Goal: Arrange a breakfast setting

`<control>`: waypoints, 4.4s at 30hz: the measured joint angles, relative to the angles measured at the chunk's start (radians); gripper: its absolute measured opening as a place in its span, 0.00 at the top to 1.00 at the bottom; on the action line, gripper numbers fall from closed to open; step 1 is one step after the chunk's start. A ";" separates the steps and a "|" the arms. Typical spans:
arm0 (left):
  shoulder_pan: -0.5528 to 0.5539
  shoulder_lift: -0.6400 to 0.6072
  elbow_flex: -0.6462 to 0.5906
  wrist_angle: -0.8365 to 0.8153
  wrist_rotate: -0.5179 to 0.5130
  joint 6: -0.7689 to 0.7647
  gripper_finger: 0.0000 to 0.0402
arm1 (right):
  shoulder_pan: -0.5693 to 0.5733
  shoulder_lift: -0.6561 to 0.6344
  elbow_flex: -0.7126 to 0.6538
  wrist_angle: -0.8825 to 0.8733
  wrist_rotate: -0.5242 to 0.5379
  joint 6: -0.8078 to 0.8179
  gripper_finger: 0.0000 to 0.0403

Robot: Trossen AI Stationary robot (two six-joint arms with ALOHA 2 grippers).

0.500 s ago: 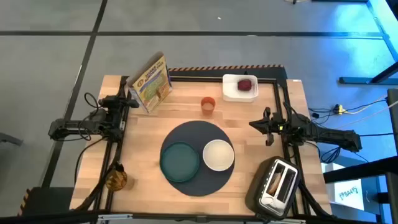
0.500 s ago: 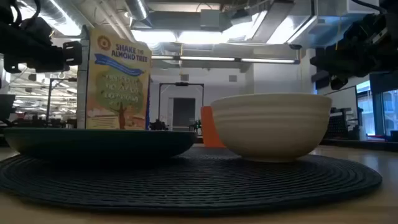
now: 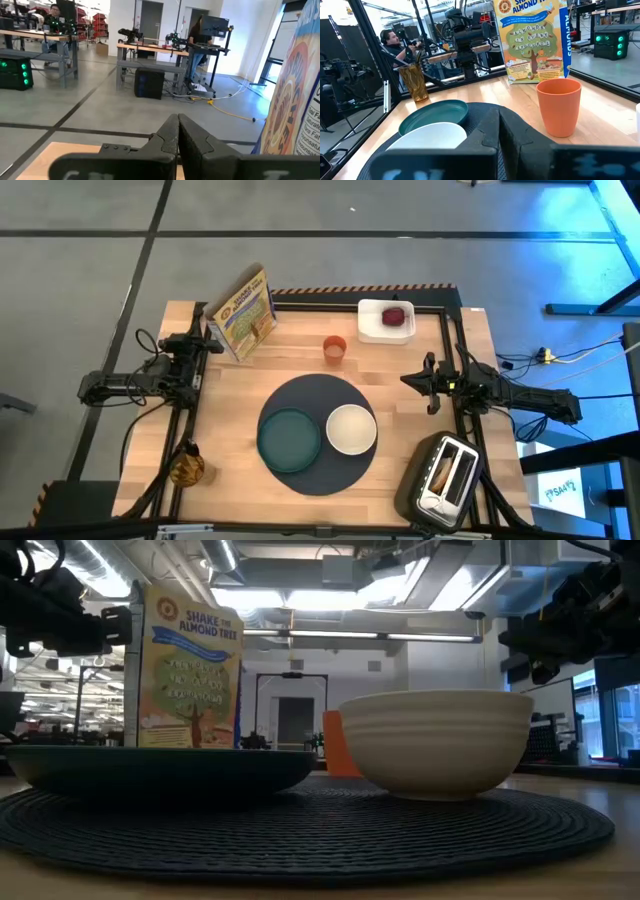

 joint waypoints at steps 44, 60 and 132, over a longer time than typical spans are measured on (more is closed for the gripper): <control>0.000 0.000 0.000 0.000 0.000 0.000 1.00 | 0.000 0.000 0.000 0.080 0.073 0.378 1.00; 0.000 0.000 0.000 0.000 0.026 -0.007 1.00 | 0.000 0.000 0.000 0.130 0.674 0.588 0.92; -0.199 0.109 0.413 -0.385 0.290 0.104 0.70 | 0.000 0.001 0.153 0.257 0.461 0.488 0.30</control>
